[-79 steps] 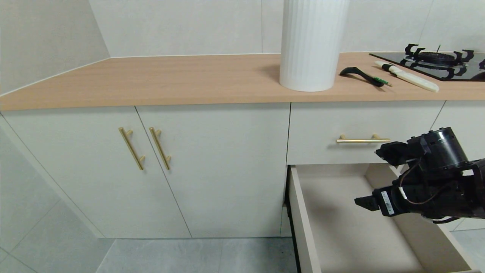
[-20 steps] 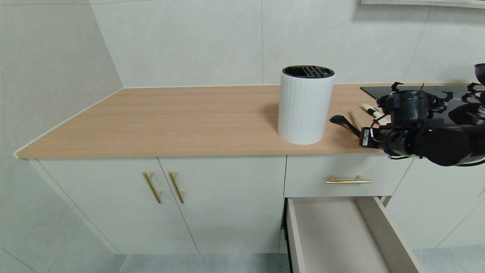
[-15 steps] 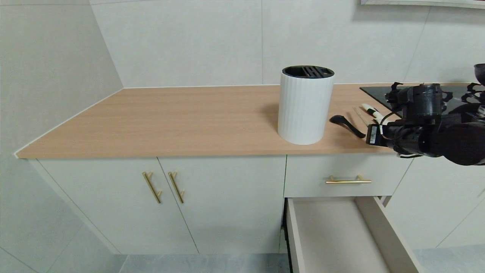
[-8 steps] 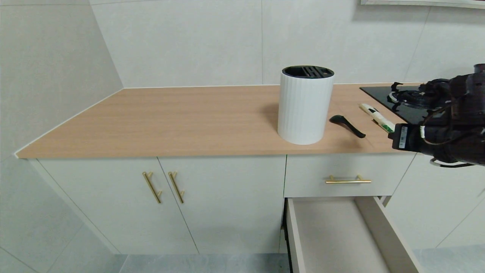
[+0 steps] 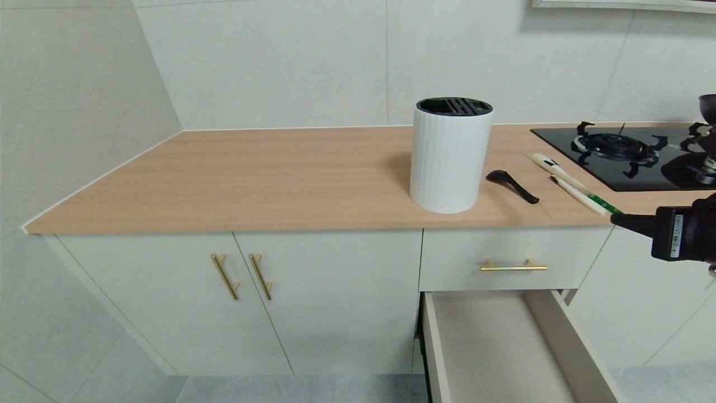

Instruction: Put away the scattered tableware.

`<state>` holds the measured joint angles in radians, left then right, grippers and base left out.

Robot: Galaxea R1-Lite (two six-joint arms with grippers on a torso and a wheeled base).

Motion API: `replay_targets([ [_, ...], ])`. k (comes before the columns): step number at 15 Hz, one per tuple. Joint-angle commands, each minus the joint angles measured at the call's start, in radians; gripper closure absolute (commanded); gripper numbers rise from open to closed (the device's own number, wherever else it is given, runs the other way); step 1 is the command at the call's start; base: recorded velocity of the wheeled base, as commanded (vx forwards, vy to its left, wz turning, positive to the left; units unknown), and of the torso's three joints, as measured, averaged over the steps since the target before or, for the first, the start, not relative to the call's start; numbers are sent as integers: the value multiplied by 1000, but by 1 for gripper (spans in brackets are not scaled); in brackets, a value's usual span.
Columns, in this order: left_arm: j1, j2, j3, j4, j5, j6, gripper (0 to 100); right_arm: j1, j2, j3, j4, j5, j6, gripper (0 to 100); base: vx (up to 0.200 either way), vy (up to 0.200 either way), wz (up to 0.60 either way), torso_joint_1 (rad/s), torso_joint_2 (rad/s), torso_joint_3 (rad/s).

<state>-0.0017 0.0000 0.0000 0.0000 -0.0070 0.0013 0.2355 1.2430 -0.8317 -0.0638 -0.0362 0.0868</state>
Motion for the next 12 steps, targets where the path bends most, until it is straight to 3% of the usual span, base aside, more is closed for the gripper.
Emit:
replay_targets([
  [1, 0, 0, 0, 0, 1, 0, 0, 1, -85, 51, 7, 52, -58, 100, 0, 0, 0, 0, 0, 0],
  [8, 0, 0, 0, 0, 1, 0, 0, 10, -111, 103, 78, 213, -164, 100, 0, 0, 0, 0, 0, 0],
  [12, 0, 0, 0, 0, 1, 0, 0, 36, -69, 120, 79, 214, -173, 100, 0, 0, 0, 0, 0, 0],
])
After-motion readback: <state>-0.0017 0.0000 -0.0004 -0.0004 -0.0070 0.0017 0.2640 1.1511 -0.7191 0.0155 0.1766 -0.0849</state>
